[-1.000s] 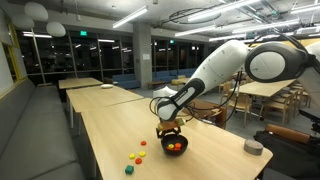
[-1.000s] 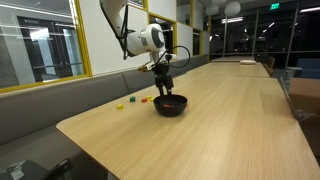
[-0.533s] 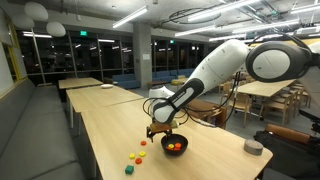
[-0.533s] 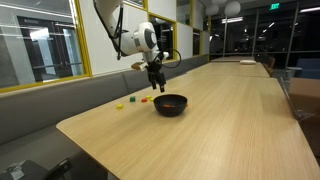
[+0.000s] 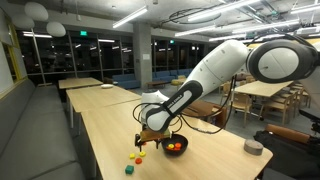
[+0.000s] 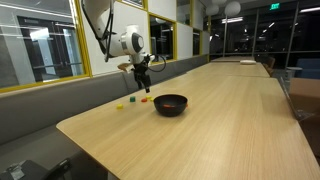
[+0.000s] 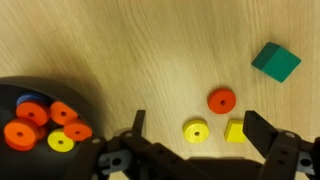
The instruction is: Put some of the orange discs on the table into the bowl
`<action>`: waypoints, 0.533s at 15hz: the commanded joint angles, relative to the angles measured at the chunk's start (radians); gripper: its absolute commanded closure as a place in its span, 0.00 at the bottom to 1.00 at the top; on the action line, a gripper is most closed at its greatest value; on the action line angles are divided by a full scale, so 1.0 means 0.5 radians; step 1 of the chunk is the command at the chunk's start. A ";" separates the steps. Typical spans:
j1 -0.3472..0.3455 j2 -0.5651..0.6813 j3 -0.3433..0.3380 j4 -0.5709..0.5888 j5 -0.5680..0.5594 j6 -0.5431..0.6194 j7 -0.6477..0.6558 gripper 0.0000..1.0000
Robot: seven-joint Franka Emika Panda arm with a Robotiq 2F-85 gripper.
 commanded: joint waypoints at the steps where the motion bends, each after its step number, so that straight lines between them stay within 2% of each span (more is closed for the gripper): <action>1: 0.008 0.039 0.061 0.048 0.095 -0.017 -0.044 0.00; 8: 0.007 0.236 0.136 0.247 0.216 -0.146 -0.087 0.00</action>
